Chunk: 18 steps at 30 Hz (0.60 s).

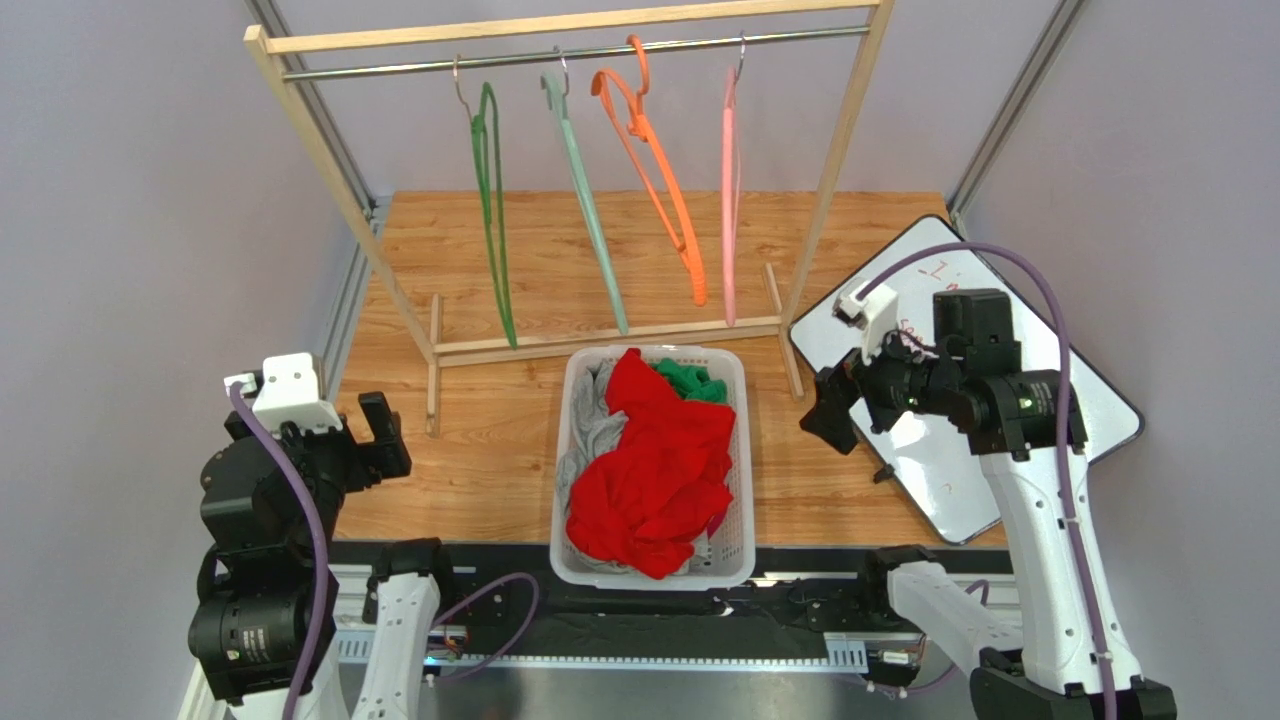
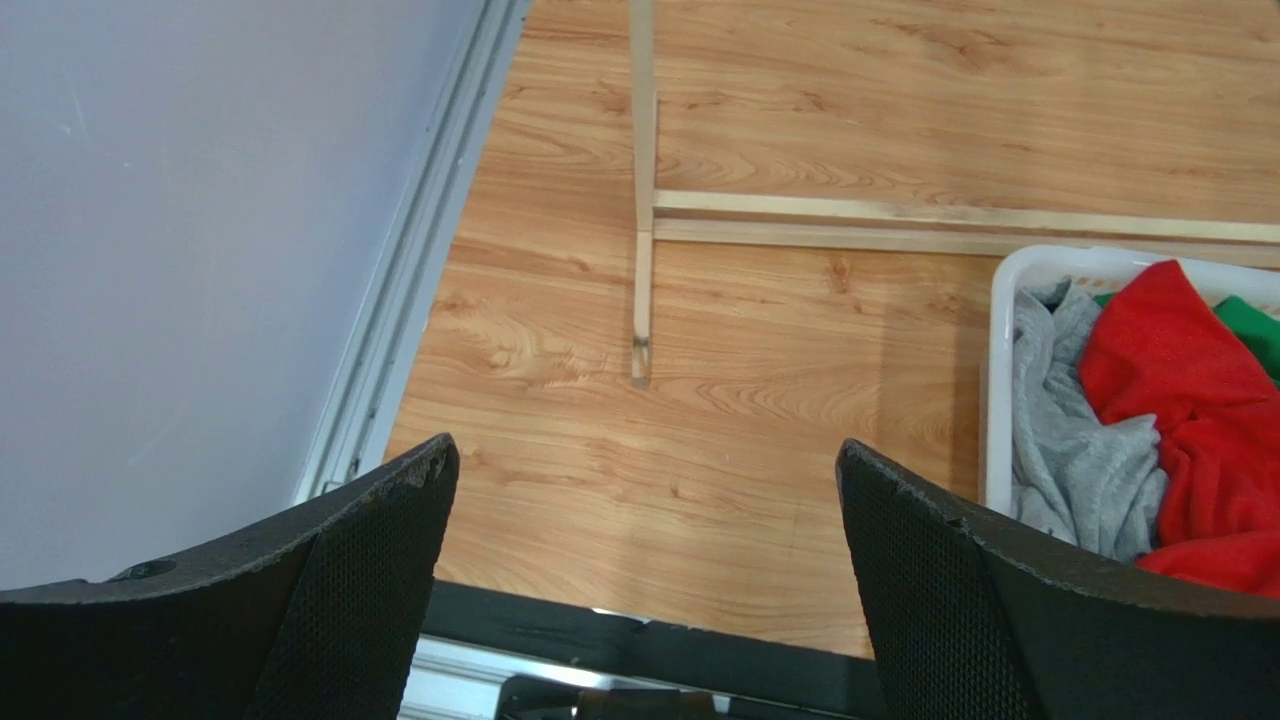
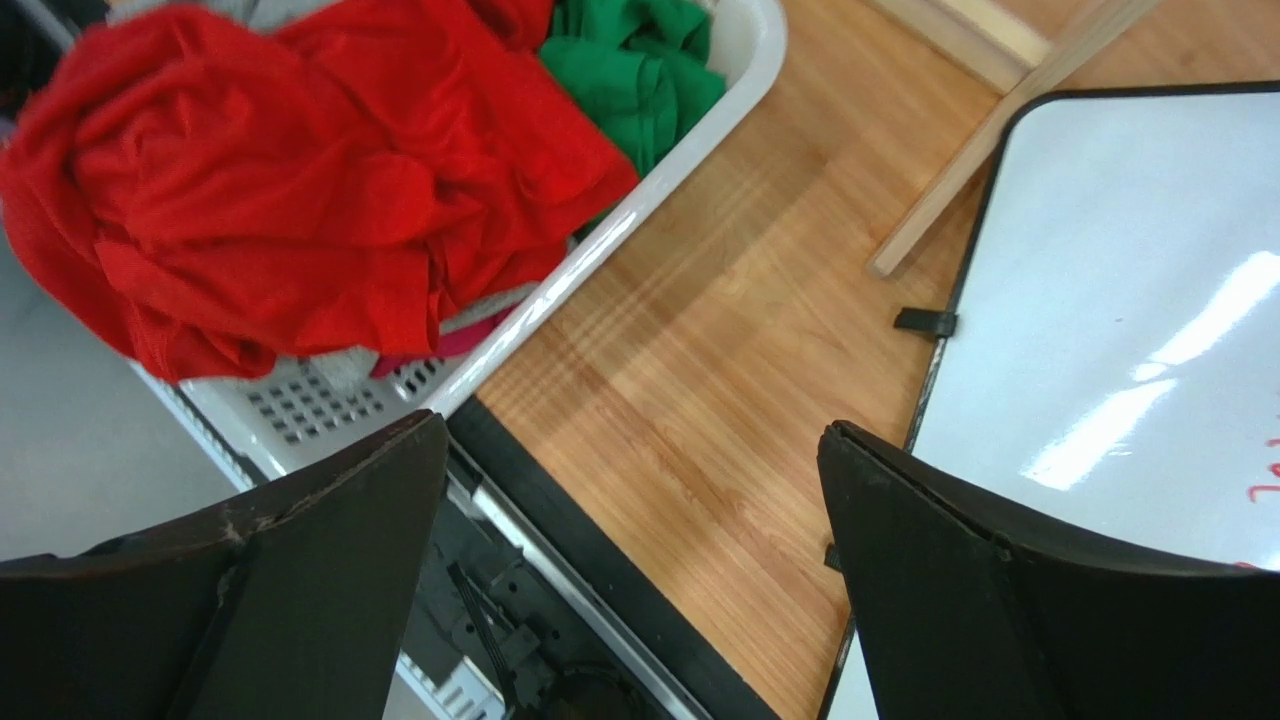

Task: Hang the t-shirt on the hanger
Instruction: Pick up the T-shirt and place it in the bin.

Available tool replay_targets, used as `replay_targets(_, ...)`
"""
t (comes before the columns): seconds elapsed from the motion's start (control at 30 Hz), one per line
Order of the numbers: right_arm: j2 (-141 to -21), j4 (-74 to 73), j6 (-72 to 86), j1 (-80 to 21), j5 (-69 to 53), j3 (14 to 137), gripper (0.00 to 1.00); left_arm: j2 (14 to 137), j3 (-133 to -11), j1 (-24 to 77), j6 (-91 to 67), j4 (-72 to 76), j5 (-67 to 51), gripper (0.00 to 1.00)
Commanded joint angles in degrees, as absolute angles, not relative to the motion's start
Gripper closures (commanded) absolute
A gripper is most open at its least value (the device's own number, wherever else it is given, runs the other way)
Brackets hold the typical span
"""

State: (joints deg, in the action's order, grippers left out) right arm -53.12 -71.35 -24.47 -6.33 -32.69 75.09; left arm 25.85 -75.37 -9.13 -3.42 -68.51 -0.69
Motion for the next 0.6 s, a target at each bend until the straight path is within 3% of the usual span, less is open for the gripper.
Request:
replay_targets(0.0,-52.12,-74.62,-32.78,-15.33,-30.79,71.29,0.00,26.89,-76.73,-9.67,-4.31,-68.82,1.23,0.01)
replay_targets(0.23,-53.17,-68.93,-29.98,-36.27,-23.47,65.84,0.00,25.76,-76.29,-9.67,-4.83,-69.35,-8.34,0.01)
replay_targets(0.37,-53.52,-62.33,-24.89,-53.64,-15.68,63.99,0.00,24.26,-75.24,-9.75,-3.70,-68.55,-8.44,0.01)
replay_targets(0.57,-58.44,-56.26,-17.40,-68.17,-12.76,66.53,0.00,23.55,-74.09,-9.67,-2.64,-69.52,-9.23,0.01)
